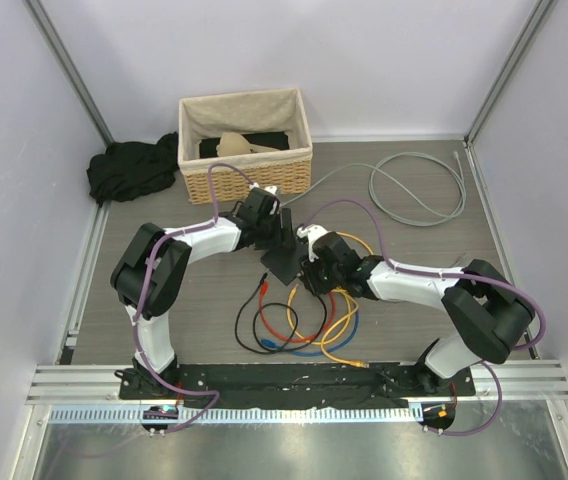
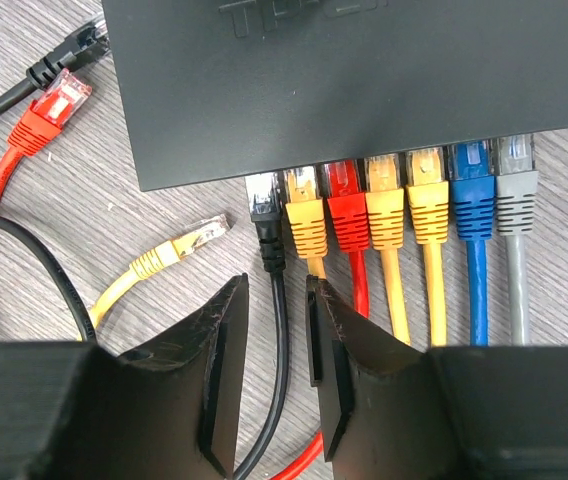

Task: Insert the plug into the switch port
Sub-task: Insert the connector into the switch port.

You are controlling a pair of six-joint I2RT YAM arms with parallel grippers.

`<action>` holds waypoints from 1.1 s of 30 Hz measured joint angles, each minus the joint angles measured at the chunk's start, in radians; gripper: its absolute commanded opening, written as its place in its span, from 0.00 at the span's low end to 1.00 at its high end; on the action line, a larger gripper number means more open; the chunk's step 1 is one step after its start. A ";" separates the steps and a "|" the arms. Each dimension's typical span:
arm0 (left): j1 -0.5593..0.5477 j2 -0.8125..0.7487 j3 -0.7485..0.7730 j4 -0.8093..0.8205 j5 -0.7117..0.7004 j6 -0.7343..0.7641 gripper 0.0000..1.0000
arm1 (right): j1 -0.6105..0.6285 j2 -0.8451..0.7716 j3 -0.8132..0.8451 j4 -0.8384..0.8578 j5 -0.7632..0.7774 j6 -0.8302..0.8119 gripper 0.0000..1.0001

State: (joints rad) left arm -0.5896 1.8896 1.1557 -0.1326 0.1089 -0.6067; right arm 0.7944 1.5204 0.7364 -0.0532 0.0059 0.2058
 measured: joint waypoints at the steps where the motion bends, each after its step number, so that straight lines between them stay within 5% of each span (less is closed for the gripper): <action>1: 0.000 0.000 0.000 0.000 0.000 0.000 0.65 | 0.000 0.001 0.000 0.000 0.000 0.000 0.36; 33: 0.000 0.000 0.000 0.001 0.007 0.001 0.65 | 0.033 0.067 0.085 -0.142 0.049 0.010 0.36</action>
State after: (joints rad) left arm -0.5896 1.8896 1.1553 -0.1318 0.1158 -0.6060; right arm 0.8272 1.5875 0.8215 -0.1955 0.0551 0.2161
